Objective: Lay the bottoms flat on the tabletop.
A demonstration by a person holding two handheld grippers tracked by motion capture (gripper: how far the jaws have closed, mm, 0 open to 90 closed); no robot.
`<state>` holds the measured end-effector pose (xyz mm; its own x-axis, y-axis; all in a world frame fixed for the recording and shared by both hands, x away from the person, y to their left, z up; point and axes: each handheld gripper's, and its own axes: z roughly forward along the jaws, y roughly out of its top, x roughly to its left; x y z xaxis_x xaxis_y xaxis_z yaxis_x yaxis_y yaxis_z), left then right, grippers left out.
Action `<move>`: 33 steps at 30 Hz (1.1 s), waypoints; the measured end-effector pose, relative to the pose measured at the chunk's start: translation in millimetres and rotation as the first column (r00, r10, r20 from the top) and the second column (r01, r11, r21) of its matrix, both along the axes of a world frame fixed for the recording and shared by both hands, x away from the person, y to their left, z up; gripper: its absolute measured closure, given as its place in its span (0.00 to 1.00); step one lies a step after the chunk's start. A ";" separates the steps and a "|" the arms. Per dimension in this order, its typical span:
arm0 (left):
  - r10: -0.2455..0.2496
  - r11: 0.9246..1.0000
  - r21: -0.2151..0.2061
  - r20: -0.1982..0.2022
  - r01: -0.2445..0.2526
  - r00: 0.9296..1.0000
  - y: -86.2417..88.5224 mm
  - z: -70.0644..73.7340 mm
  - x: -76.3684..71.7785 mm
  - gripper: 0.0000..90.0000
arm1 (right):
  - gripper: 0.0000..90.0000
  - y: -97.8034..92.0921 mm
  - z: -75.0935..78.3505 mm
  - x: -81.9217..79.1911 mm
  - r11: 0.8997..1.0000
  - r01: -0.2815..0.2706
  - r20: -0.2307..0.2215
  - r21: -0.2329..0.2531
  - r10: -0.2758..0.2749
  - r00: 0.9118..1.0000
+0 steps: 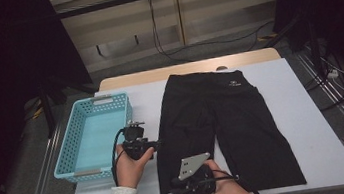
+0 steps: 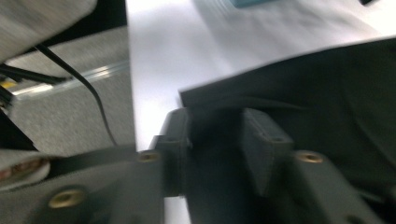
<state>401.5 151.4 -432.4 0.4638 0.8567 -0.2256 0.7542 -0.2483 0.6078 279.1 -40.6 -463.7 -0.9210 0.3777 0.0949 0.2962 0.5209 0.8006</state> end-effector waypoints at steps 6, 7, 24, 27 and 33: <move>-0.017 0.999 0.029 0.001 0.017 1.000 0.0 -2.8 0.9 0.29 | 0.60 -28.5 11.7 7.8 0.997 0.081 0.016 0.001 -0.081 0.997; -0.015 1.000 0.025 -0.005 0.015 1.000 -0.9 -3.6 0.7 0.29 | 0.60 -35.4 13.8 10.3 0.996 0.094 0.020 0.000 -0.094 0.995; -0.014 0.998 0.067 -0.095 0.021 0.995 -13.1 -10.3 -4.0 0.84 | 0.51 -140.5 17.5 30.4 0.925 0.377 0.069 -0.039 -0.374 0.925; -0.007 1.000 0.029 -0.136 0.011 0.991 -11.0 -11.1 -3.0 0.98 | 0.51 -155.6 17.6 30.6 0.909 0.414 0.077 -0.049 -0.410 0.909; 0.029 0.999 0.034 -0.146 -0.024 0.989 0.0 -2.7 -5.4 1.00 | 0.51 -190.8 18.1 30.1 0.860 0.505 0.106 -0.079 -0.496 0.862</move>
<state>396.1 151.4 -435.1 0.4049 0.8763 -0.2612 0.8411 -0.2448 0.4824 309.2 -231.4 -445.6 -0.6080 0.7932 -0.0337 0.4763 0.3983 0.7839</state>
